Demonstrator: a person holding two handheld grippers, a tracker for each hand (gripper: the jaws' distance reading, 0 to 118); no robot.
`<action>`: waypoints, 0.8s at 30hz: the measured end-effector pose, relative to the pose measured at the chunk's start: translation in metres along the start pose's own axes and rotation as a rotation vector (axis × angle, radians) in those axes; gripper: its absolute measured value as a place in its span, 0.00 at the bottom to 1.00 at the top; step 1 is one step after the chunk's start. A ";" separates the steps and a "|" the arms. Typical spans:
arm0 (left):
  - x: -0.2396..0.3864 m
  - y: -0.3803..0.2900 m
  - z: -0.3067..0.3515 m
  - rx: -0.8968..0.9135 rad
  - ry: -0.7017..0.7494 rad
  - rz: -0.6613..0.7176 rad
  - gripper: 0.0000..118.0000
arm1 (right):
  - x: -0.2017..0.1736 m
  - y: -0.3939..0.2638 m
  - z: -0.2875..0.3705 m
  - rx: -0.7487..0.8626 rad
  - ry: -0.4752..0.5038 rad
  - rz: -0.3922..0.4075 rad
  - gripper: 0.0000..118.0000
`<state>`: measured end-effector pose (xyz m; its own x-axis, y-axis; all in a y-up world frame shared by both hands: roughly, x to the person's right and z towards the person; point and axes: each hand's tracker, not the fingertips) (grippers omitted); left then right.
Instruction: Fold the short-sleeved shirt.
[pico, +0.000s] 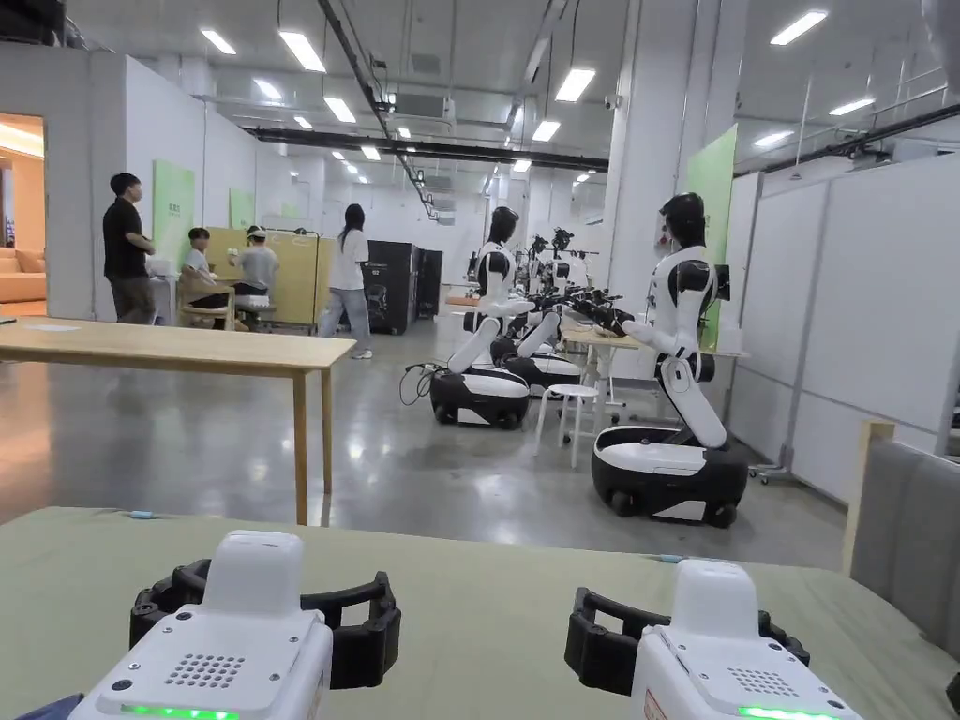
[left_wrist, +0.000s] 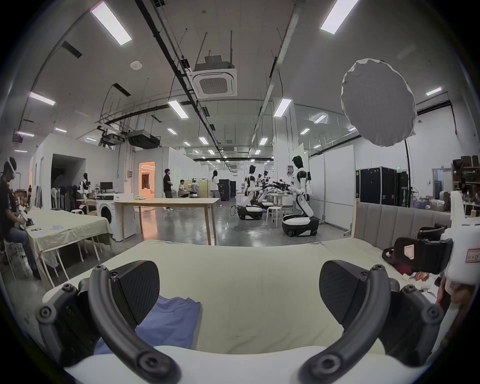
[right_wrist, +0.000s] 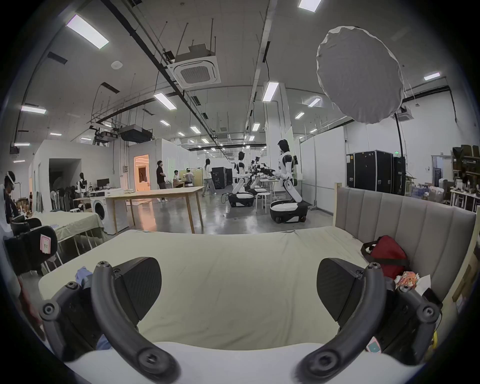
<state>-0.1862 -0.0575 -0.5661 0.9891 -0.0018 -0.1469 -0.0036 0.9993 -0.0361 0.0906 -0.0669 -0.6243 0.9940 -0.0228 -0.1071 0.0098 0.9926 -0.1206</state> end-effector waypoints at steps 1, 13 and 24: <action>0.000 0.000 -0.001 -0.002 0.002 -0.010 1.00 | 0.001 0.000 0.000 0.002 0.000 0.003 1.00; -0.008 0.003 -0.018 -0.028 -0.013 -0.086 1.00 | 0.019 0.003 -0.011 0.030 0.001 0.064 1.00; 0.033 -0.059 -0.042 0.085 0.030 -1.660 1.00 | -0.013 -0.072 -0.039 0.018 -0.050 1.795 1.00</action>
<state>-0.1591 -0.1178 -0.6106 -0.0949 -0.9952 -0.0241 0.9894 -0.0916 -0.1124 0.0726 -0.1428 -0.6527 -0.2083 0.9765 -0.0546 -0.9736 -0.2016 0.1074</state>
